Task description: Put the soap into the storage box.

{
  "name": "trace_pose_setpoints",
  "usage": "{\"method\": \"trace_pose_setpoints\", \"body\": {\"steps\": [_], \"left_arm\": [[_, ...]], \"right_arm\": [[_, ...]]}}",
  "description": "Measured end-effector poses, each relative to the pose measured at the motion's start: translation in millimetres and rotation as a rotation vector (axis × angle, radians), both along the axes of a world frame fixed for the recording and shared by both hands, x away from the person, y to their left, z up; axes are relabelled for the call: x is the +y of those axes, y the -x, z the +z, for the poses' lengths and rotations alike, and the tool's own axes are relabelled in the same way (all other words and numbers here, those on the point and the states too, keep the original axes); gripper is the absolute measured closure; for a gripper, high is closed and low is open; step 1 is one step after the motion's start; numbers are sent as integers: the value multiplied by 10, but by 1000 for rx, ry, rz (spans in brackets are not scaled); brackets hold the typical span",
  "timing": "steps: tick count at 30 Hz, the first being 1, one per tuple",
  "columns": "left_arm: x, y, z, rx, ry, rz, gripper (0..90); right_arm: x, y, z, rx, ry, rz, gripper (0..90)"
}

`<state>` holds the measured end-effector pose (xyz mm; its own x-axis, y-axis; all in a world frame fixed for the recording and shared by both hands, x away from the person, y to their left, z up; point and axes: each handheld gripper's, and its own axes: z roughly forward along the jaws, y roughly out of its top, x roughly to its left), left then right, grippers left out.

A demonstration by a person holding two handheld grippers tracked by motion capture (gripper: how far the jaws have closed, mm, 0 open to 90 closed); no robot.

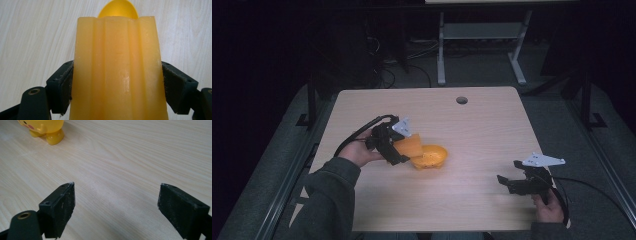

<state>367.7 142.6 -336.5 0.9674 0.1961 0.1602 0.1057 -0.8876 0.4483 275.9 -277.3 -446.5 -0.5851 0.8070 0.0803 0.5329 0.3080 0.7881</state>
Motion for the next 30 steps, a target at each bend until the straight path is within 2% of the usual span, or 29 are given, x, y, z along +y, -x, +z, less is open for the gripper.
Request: {"method": "trace_pose_setpoints", "body": {"steps": [12, 24, 30], "left_arm": [[-231, -106, -26, -5, 0, -37, 208], [-445, -221, -182, 48, 23, -73, 208], [-531, -272, -255, 74, 19, -95, 208]], "right_arm": [[-19, -2, 8, -9, -5, 4, 140], [-17, -4, 13, -11, -11, 6, 139], [-15, -9, 13, -14, -11, 8, 139]]}}
